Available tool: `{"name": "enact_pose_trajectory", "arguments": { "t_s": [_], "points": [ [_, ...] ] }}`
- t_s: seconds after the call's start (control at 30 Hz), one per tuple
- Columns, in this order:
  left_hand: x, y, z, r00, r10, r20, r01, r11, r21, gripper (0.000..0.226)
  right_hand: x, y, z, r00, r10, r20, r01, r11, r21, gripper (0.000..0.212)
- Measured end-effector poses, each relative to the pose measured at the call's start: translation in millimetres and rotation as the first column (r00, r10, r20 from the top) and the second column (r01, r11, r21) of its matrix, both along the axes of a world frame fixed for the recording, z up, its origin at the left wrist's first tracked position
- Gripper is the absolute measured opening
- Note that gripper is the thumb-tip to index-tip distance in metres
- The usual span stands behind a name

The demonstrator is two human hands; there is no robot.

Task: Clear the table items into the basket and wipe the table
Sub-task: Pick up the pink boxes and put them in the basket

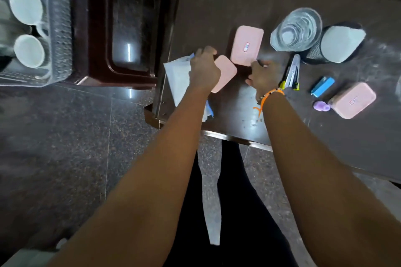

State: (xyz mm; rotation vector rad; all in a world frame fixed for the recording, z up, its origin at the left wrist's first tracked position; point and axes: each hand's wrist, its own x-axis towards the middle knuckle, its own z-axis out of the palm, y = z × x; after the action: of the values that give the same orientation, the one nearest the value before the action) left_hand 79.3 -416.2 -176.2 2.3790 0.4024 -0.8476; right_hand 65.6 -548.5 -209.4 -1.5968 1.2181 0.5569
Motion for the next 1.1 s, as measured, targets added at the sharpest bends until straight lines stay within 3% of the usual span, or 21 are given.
{"name": "enact_pose_trajectory", "arguments": {
  "t_s": [0.13, 0.2, 0.3, 0.53, 0.73, 0.93, 1.1],
  "points": [
    [-1, -15, -14, 0.996, -0.088, -0.017, 0.088, 0.996, 0.034, 0.048, 7, -3, -6, 0.999, -0.035, 0.006, 0.034, 0.997, 0.069, 0.025],
    [-2, -22, -19, 0.997, -0.078, -0.001, 0.078, 0.994, 0.071, 0.046, 7, -6, -6, 0.996, -0.081, 0.030, 0.078, 0.992, 0.100, 0.008],
    [-5, -33, -24, 1.000, 0.022, 0.020, -0.023, 0.998, 0.053, 0.039, 7, -14, -6, 0.993, -0.104, 0.056, 0.097, 0.989, 0.110, 0.023],
    [-8, -55, -25, 0.991, 0.134, 0.007, -0.134, 0.991, 0.005, 0.030, 0, -33, 2, 0.996, 0.029, 0.085, -0.028, 1.000, -0.008, 0.033],
    [-12, -53, -21, 0.958, 0.286, 0.012, -0.286, 0.958, -0.024, 0.035, -1, -26, 20, 0.976, 0.008, 0.217, -0.007, 1.000, -0.006, 0.041],
    [-14, -52, -7, 0.821, 0.566, -0.076, -0.548, 0.743, -0.383, 0.021, 3, -3, 51, 0.907, 0.162, 0.388, -0.082, 0.973, -0.214, 0.011],
    [-12, -43, 0, 0.712, 0.681, -0.171, -0.643, 0.536, -0.547, 0.009, 3, 6, 75, 0.810, 0.251, 0.529, -0.087, 0.945, -0.314, 0.012]
  ]
}}
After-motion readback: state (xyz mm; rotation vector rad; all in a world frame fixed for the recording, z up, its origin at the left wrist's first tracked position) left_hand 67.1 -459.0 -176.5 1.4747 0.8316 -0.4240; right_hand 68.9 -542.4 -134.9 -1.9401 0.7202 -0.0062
